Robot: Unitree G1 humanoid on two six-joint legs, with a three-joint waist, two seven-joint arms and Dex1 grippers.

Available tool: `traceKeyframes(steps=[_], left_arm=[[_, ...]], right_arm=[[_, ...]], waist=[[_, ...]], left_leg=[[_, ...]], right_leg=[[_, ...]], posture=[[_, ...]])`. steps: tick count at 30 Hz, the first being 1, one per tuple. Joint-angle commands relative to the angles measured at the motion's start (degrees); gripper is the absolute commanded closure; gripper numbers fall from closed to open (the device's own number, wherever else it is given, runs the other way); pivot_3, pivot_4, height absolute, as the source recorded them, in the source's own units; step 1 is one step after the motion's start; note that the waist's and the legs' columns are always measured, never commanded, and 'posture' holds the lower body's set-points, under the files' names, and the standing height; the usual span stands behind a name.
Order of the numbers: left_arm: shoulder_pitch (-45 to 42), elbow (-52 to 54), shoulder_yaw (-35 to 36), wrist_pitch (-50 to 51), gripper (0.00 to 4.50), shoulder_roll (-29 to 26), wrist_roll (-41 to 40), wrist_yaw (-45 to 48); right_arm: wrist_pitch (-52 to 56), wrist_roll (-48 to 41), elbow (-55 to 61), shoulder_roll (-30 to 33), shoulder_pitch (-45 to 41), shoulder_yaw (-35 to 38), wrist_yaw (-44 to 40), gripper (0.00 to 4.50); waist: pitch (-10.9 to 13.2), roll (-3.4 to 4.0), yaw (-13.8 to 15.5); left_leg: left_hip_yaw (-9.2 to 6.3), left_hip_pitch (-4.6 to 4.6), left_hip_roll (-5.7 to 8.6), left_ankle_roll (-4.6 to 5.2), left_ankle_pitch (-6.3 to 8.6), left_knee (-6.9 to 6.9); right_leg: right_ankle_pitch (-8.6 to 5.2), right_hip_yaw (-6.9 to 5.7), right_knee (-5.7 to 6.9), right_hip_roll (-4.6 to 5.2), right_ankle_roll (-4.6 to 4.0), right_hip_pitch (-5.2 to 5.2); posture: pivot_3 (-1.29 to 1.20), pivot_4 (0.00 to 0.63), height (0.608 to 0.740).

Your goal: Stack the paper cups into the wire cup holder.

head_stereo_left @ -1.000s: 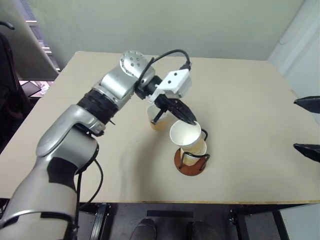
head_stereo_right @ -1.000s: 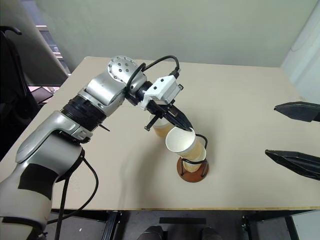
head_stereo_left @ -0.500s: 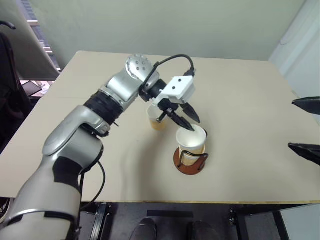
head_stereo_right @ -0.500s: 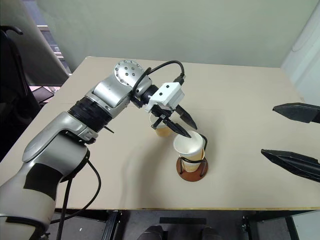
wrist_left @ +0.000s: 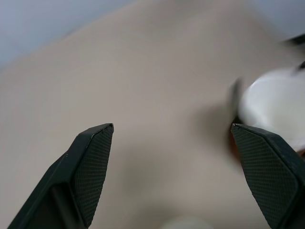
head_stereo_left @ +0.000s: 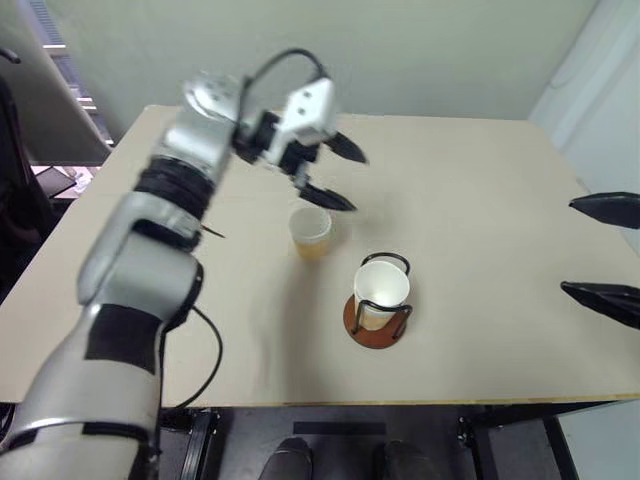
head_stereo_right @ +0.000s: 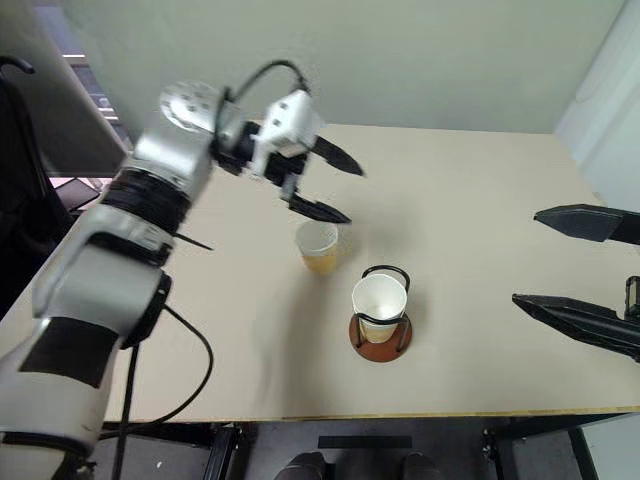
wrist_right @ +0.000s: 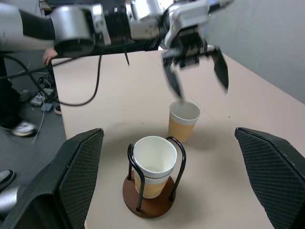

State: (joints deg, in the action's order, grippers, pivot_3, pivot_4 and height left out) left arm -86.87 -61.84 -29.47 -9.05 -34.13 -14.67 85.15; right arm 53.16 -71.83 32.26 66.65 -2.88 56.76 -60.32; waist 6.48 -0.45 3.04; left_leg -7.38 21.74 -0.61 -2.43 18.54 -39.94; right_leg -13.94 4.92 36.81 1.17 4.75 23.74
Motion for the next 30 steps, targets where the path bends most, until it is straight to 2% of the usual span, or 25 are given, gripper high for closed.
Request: traceKeyframes(steps=[1, 7, 11, 22, 24, 26, 30], left_arm=[[-1.28, -6.01, 2.58, -1.55, 0.27, -0.05, 6.70, -2.50], [0.01, -10.78, 5.19, -1.67, 0.27, 2.39, 13.86, -5.69], [0.90, -12.14, 6.97, -0.42, 0.27, 5.27, 17.10, -8.17], [3.52, -13.46, 8.07, 0.54, 0.27, 8.93, 25.39, -15.05], [3.69, -13.41, 8.68, 0.70, 0.63, 9.25, 25.81, -15.07], [3.70, -13.38, 9.20, 0.81, 1.19, 9.47, 26.28, -15.10], [3.61, -13.30, 10.18, 0.84, 2.72, 9.64, 27.16, -14.71]], right_arm=[[-2.83, 1.49, -1.14, 1.12, -1.59, -2.44, -0.89, 0.00], [-4.15, 2.72, -1.48, 0.96, -2.66, -4.45, -1.40, 0.00], [-3.41, 2.69, -0.51, 0.68, -1.91, -3.43, -1.12, 0.00], [-2.29, 1.56, 1.71, 0.02, -0.17, -1.81, 0.72, 0.00], [-2.03, 1.56, 1.84, 0.04, 0.27, -1.15, 0.73, 0.00], [-1.90, 1.79, 1.82, 0.11, 0.62, -0.64, 0.53, 0.00], [-2.09, 2.24, 1.68, 0.35, 0.80, -0.61, 0.35, 0.00]], waist=[[0.02, -0.03, 0.11], [0.04, -0.07, 1.30], [0.05, -0.10, 1.35], [0.05, -0.10, 1.21], [0.06, -0.10, 1.21], [0.06, -0.11, 1.23], [0.06, -0.10, 1.23]], left_leg=[[-0.08, 0.02, 0.03, 0.01, 0.00, -0.01], [-0.53, 0.22, 0.30, 0.07, 0.03, -0.11], [-0.10, 0.27, 0.43, 0.12, 0.05, -0.13], [0.08, 0.16, 0.47, 0.16, 0.05, -0.17], [0.11, 0.17, 0.50, 0.16, 0.05, -0.17], [0.12, 0.18, 0.59, 0.16, 0.05, -0.16], [0.09, 0.18, 0.50, 0.16, 0.05, -0.17]], right_leg=[[-0.02, 0.00, 0.00, 0.02, 0.03, 0.02], [-0.04, -0.01, -0.07, 0.20, 0.09, 0.05], [-0.05, -0.09, -0.12, 0.22, 0.21, 0.05], [-0.06, 0.04, -0.04, 0.21, 0.35, 0.05], [-0.06, 0.03, -0.04, 0.18, 0.36, 0.07], [-0.07, 0.01, -0.06, 0.16, 0.37, 0.08], [-0.07, 0.04, -0.05, 0.20, 0.40, 0.08]], posture=[[0.00, 0.150, 0.740], [0.00, 0.150, 0.740], [0.00, 0.150, 0.740], [0.00, 0.150, 0.740], [0.00, 0.150, 0.740], [0.00, 0.150, 0.740], [0.00, 0.150, 0.740]])
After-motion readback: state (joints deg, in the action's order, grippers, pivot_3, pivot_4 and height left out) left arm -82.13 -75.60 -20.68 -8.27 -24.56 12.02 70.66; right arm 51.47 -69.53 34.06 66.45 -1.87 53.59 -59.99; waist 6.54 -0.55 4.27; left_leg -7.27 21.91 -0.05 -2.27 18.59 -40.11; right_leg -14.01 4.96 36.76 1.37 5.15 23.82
